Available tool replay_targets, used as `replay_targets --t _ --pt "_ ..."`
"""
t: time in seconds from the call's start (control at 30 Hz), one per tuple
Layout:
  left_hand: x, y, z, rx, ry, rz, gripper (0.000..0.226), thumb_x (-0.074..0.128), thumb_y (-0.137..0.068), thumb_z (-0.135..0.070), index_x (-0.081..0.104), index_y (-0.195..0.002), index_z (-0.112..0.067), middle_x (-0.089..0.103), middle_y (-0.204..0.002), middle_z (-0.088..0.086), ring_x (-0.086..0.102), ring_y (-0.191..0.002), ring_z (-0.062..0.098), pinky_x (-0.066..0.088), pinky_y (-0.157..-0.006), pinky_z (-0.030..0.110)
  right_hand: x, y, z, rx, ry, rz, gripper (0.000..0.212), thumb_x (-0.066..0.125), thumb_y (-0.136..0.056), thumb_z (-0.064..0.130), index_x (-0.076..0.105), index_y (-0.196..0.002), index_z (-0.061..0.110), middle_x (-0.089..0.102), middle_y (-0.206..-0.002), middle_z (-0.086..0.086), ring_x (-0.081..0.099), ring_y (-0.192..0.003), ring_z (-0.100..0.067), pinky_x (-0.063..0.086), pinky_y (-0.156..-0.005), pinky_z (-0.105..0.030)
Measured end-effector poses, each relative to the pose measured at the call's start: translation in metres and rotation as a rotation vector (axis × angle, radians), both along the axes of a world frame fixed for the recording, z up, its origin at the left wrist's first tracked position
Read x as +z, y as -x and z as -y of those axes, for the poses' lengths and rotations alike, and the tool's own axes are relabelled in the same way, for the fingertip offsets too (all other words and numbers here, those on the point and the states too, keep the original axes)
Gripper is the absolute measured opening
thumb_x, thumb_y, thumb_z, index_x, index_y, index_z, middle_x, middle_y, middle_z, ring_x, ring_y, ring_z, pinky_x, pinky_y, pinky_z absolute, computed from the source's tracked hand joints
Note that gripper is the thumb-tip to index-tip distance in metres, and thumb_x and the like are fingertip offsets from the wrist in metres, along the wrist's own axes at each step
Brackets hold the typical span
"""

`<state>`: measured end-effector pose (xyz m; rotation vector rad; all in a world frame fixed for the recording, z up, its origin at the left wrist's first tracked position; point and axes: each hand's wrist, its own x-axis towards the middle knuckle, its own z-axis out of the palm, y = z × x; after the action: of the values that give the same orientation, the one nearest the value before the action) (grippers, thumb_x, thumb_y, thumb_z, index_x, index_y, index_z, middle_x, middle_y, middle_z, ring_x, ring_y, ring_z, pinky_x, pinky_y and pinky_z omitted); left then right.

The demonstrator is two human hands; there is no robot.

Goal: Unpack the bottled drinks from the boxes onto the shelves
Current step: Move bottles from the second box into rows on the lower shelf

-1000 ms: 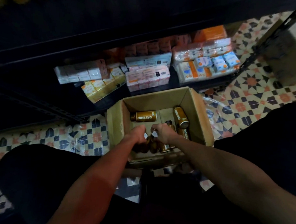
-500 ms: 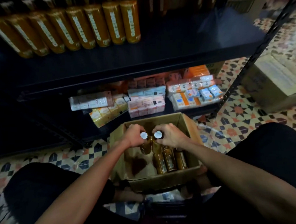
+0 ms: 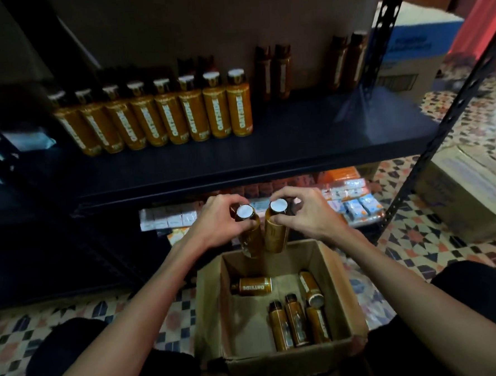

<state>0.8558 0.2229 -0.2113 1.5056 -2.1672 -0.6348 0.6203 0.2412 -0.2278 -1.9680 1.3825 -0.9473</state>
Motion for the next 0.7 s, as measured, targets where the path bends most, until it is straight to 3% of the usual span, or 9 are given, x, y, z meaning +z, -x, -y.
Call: replay_targets --t 0.1,0.23,0.37,0.47,0.57,0.7 --pt "0.03 -0.002 0.005 0.046 0.047 -0.078 0.048 0.082 -0.075 -0.046 0.068 -0.119 -0.031 0.061 -0.079 -0.018 0.058 -0.085 0.008 0.049 -0.073 0.026 0.032 -0.002 0.01 -0.012 0.096 0.063 0.031 0.085 -0.076 0.027 0.074 -0.105 0.029 0.072 -0.103 0.018 0.069 -0.089 -0.008 0.058 -0.078 -0.034" --pt "0.074 0.001 0.013 0.032 0.127 -0.151 0.049 0.08 -0.077 -0.044 0.068 -0.122 -0.028 0.072 -0.094 -0.009 0.066 -0.089 0.007 0.057 -0.08 0.035 0.079 -0.009 0.024 0.006 0.166 0.126 0.031 0.086 -0.076 0.022 0.075 -0.105 0.025 0.072 -0.101 0.014 0.069 -0.091 -0.008 0.058 -0.074 -0.028" --pt "0.115 -0.001 0.025 0.045 0.231 -0.149 0.047 0.079 -0.077 -0.048 0.071 -0.118 -0.028 0.074 -0.099 -0.006 0.067 -0.092 0.009 0.057 -0.082 0.035 0.118 -0.012 0.037 0.025 0.26 0.16 0.03 0.086 -0.076 0.022 0.075 -0.104 0.023 0.073 -0.102 0.012 0.069 -0.095 -0.006 0.055 -0.073 -0.024" --pt "0.138 -0.003 0.032 0.043 0.294 -0.17 0.045 0.079 -0.078 -0.045 0.071 -0.118 -0.026 0.072 -0.103 -0.013 0.067 -0.095 0.006 0.057 -0.081 0.027 0.14 -0.014 0.048 0.018 0.318 0.169 0.028 0.087 -0.076 0.026 0.075 -0.102 0.025 0.073 -0.101 0.014 0.069 -0.095 -0.006 0.056 -0.075 -0.028" --pt "0.153 -0.003 0.043 0.056 0.345 -0.22 0.043 0.079 -0.08 -0.041 0.071 -0.119 -0.024 0.069 -0.108 -0.017 0.066 -0.097 0.002 0.052 -0.078 0.011 0.155 -0.019 0.061 -0.004 0.357 0.194 0.026 0.085 -0.077 0.03 0.075 -0.101 0.028 0.073 -0.103 0.014 0.069 -0.099 -0.006 0.058 -0.084 -0.036" --pt "0.159 0.002 0.061 0.1 0.332 -0.314 0.044 0.076 -0.084 -0.04 0.069 -0.124 -0.024 0.07 -0.118 -0.008 0.064 -0.106 0.002 0.056 -0.09 0.026 0.166 -0.024 0.081 -0.055 0.377 0.222 0.023 0.083 -0.078 0.031 0.075 -0.1 0.029 0.073 -0.103 0.017 0.066 -0.105 -0.002 0.054 -0.096 -0.038"
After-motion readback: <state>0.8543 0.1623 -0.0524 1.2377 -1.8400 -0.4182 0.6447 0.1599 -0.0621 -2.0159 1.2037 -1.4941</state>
